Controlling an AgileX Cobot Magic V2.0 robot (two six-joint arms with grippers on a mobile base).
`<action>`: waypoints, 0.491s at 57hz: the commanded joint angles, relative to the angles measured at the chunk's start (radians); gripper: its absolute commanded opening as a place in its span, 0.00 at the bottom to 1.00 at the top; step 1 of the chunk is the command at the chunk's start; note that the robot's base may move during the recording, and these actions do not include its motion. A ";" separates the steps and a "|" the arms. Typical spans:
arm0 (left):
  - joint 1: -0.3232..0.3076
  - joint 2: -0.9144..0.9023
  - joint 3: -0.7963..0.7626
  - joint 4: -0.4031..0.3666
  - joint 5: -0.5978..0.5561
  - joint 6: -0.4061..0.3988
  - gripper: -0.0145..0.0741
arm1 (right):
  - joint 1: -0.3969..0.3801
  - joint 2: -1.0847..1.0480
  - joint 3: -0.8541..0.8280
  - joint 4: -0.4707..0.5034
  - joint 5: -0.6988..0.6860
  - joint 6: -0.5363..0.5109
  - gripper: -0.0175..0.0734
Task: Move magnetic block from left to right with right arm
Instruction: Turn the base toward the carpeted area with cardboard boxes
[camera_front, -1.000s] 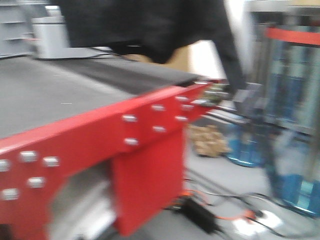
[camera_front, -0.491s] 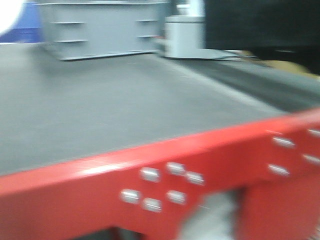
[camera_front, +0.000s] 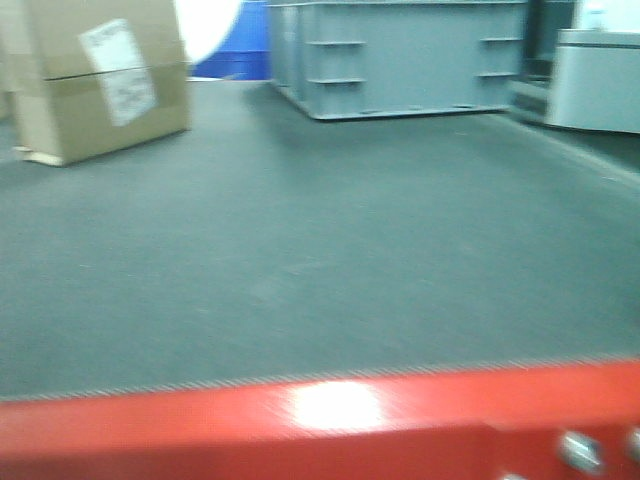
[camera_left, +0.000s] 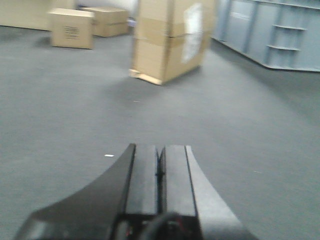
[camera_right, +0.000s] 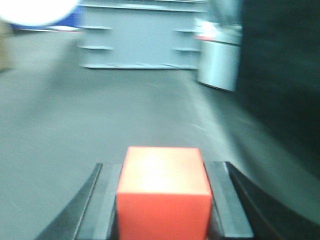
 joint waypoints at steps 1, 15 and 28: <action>0.000 -0.005 0.010 -0.003 -0.085 -0.008 0.02 | -0.006 0.011 -0.031 -0.004 -0.095 -0.011 0.56; 0.000 -0.005 0.010 -0.003 -0.085 -0.008 0.02 | -0.006 0.011 -0.031 -0.004 -0.095 -0.011 0.56; 0.000 -0.005 0.010 -0.003 -0.085 -0.008 0.02 | -0.006 0.011 -0.031 -0.004 -0.095 -0.011 0.56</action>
